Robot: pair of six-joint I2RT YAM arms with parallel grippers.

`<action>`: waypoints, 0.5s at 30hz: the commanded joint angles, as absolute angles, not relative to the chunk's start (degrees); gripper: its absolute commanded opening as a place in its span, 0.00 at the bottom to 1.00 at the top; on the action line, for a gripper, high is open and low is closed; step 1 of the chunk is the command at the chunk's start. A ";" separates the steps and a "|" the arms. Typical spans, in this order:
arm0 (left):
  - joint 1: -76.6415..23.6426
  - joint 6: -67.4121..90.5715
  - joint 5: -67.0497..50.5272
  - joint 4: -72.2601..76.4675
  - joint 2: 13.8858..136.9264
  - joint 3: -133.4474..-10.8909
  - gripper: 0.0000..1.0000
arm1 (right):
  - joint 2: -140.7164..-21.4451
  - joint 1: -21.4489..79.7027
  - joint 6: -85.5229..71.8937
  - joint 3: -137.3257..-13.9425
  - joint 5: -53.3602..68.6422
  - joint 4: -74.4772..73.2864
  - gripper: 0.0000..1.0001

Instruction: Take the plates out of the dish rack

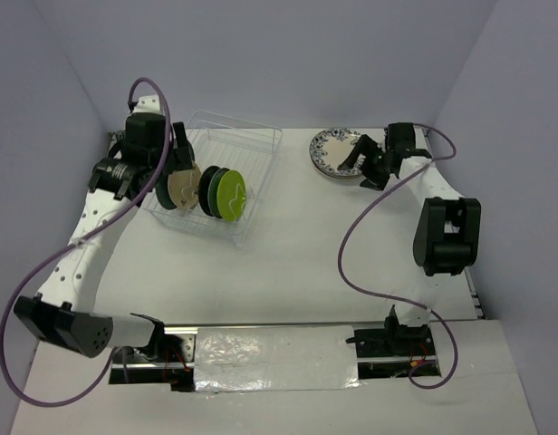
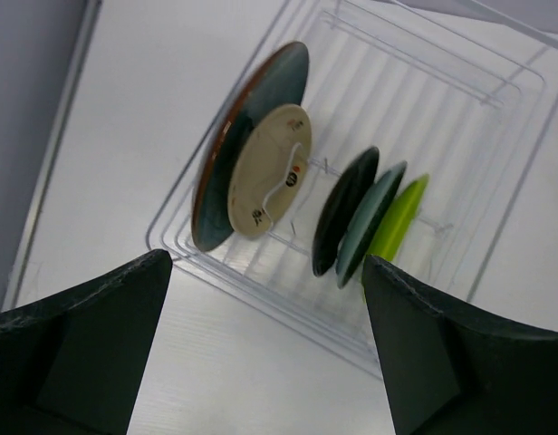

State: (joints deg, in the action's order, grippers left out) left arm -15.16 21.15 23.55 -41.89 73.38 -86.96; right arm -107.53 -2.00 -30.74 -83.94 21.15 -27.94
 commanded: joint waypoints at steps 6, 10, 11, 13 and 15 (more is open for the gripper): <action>-10.64 14.07 28.39 -43.15 89.89 -98.77 0.99 | -84.66 7.55 -19.34 -66.02 31.11 -16.71 1.00; -10.11 10.47 33.39 -44.47 98.85 -103.53 0.95 | -77.45 10.89 -18.54 -60.92 31.73 -15.21 1.00; -9.93 10.11 34.36 -44.91 100.09 -104.84 0.93 | -76.56 11.16 -18.81 -58.65 31.82 -14.60 1.00; -9.58 8.89 35.95 -45.53 102.90 -105.12 0.89 | -74.37 12.48 -19.60 -56.79 31.99 -12.93 1.00; -9.49 8.70 36.56 -44.83 103.71 -103.98 0.86 | -73.57 13.44 -19.60 -55.37 31.73 -13.09 1.00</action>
